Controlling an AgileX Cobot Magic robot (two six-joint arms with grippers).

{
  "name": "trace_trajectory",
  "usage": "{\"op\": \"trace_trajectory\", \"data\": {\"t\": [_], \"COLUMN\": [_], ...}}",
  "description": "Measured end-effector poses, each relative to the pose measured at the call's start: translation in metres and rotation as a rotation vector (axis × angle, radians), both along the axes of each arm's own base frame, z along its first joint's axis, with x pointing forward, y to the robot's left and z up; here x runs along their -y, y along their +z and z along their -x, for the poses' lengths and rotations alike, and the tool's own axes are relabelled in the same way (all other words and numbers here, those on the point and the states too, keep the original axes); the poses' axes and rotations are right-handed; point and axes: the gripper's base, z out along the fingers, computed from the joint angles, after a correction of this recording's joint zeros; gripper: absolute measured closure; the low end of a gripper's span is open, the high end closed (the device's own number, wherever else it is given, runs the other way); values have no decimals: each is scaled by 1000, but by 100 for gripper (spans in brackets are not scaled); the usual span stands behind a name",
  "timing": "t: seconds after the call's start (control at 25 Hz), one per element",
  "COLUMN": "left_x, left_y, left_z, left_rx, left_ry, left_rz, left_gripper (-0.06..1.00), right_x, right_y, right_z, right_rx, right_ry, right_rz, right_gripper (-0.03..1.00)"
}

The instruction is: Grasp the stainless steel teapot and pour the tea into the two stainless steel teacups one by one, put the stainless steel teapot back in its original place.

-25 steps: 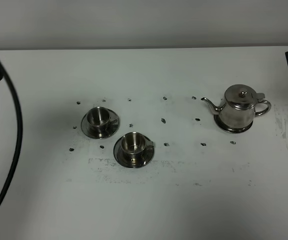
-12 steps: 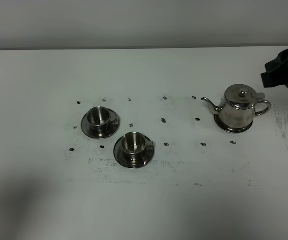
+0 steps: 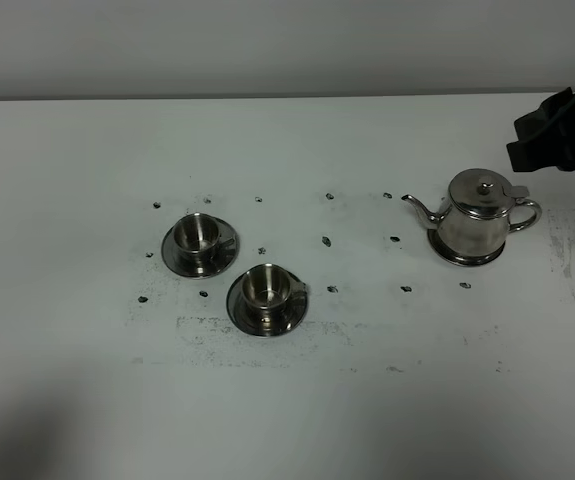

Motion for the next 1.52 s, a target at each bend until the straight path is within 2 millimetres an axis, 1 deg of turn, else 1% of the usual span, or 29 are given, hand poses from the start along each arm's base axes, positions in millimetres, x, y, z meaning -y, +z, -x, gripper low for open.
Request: {"op": "trace_trajectory", "data": {"t": [0.32, 0.68, 1.52], "left_x": [-1, -3, -3], "left_y": [0, 1, 0], "left_z": [4, 27, 27], "left_rx": [29, 196, 197], "left_ry": [17, 182, 187], "left_rz": [7, 21, 23], "left_gripper": [53, 53, 53], "right_x": [0, 0, 0], "right_y": [3, 3, 2], "right_z": [-3, -3, -2], "right_rx": [45, 49, 25], "right_ry": [-8, -9, -5], "right_rz": [-10, -10, -8], "right_gripper": [58, 58, 58]}}
